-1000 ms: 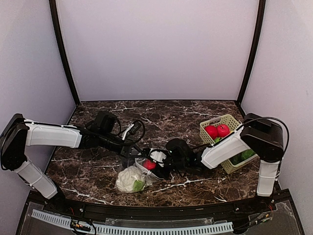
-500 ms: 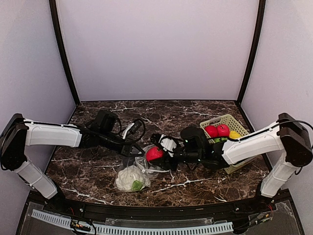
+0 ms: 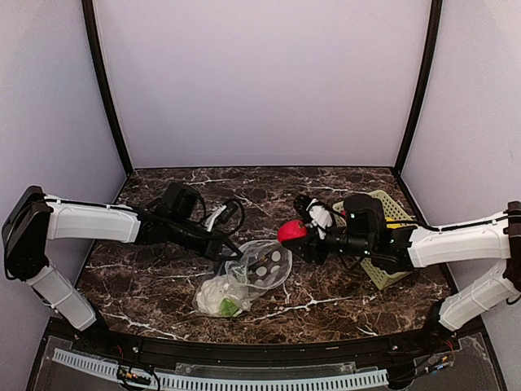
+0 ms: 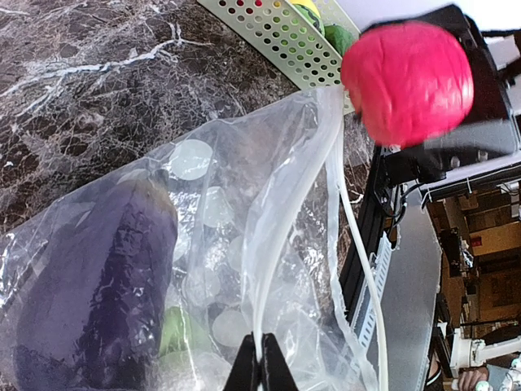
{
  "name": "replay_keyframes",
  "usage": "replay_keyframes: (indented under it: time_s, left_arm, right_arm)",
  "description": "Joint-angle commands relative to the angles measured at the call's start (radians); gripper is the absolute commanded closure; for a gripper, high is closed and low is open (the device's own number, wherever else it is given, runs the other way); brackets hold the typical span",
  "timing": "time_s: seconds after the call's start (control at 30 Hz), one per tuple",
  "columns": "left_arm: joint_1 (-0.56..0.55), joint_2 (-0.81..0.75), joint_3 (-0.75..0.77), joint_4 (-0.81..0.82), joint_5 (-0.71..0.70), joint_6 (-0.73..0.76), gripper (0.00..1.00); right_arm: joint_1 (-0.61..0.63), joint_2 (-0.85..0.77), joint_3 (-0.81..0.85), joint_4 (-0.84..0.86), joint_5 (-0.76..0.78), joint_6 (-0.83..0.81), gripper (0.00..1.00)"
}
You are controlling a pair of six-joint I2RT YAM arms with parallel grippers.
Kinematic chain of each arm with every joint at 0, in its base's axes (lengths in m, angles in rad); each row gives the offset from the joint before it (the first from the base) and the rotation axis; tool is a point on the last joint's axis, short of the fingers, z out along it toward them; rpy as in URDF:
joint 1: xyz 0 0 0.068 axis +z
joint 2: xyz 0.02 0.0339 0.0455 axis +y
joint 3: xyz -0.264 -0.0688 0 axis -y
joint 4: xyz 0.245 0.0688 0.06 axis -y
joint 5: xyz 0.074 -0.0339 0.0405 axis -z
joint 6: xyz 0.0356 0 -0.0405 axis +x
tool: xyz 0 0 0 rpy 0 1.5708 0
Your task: Open the zip-top bag and remove the fake food
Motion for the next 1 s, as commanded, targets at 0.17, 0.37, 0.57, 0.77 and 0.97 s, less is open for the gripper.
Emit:
replay_keyframes:
  time_s: [0.17,0.37,0.57,0.77,0.97]
  left_arm:
    - [0.003,0.000,0.025,-0.029,-0.013,0.010,0.99]
    - [0.003,-0.002,0.026,-0.029,-0.011,0.009,0.99]
    - [0.003,0.001,0.030,-0.025,-0.007,0.007,0.99]
    - [0.003,0.001,0.032,-0.026,-0.008,0.009,0.99]
    - [0.003,0.013,0.032,-0.018,-0.001,0.005,0.99]
  right_arm:
    - [-0.248,-0.059,0.076,-0.123,0.010,0.104,0.52]
    - [-0.442,-0.089,0.089,-0.219,0.080,0.171,0.50]
    - [-0.600,-0.082,0.075,-0.269,0.166,0.218,0.49]
    - [-0.696,-0.058,0.044,-0.297,0.256,0.251,0.47]
    - [-0.763,-0.009,0.025,-0.260,0.278,0.250,0.43]
